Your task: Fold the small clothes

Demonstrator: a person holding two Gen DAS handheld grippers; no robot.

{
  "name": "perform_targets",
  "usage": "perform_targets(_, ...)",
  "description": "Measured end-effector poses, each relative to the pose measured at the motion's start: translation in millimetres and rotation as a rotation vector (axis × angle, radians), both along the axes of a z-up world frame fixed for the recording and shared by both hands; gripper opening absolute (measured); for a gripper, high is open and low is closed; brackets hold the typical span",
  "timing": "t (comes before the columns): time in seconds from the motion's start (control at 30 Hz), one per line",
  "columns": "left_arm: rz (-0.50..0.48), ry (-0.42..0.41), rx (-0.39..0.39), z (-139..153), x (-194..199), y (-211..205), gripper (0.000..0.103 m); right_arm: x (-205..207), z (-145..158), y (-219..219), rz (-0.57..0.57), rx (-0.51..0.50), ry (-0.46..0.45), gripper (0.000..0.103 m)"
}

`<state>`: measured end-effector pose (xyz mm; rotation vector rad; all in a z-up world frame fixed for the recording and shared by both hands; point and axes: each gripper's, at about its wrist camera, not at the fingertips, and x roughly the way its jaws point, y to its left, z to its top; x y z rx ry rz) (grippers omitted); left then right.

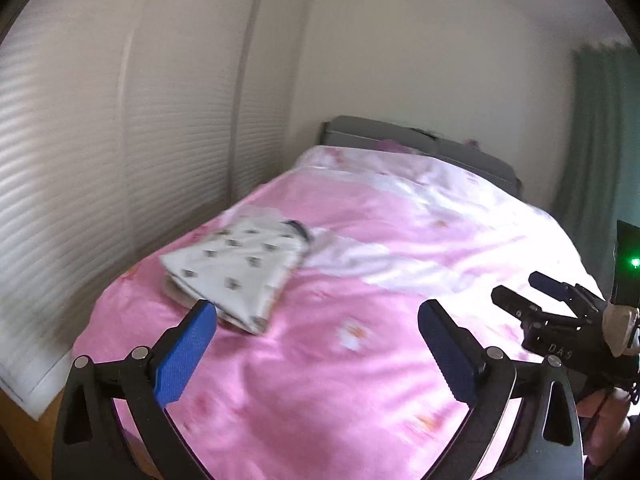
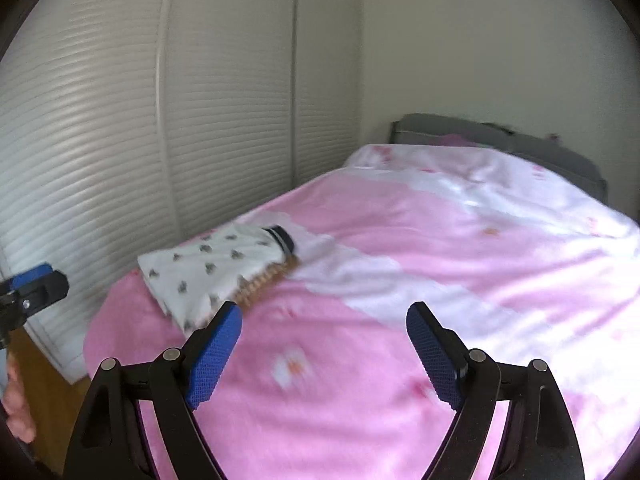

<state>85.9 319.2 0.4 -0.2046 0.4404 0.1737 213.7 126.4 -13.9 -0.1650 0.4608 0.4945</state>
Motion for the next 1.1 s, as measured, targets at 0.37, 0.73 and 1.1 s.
perform_targets(0.37,-0.168,0.054,0.031,-11.5,-55.2,-164.4,0.102,-135.4,2.2,-212.2,-0.331,0.018,0.024,0.094)
perform_targets(0.73,-0.187,0.073,0.116,-13.3,-89.9,-236.2,0.103,-207.3,-7.9,-310.9,-0.529,0.059,0.046,0.094)
perform_targets(1.1,-0.195,0.075,0.161,-16.1,-100.1,-255.3,0.103,-242.3,-15.9,-330.0,-0.601,0.027,0.015,0.094)
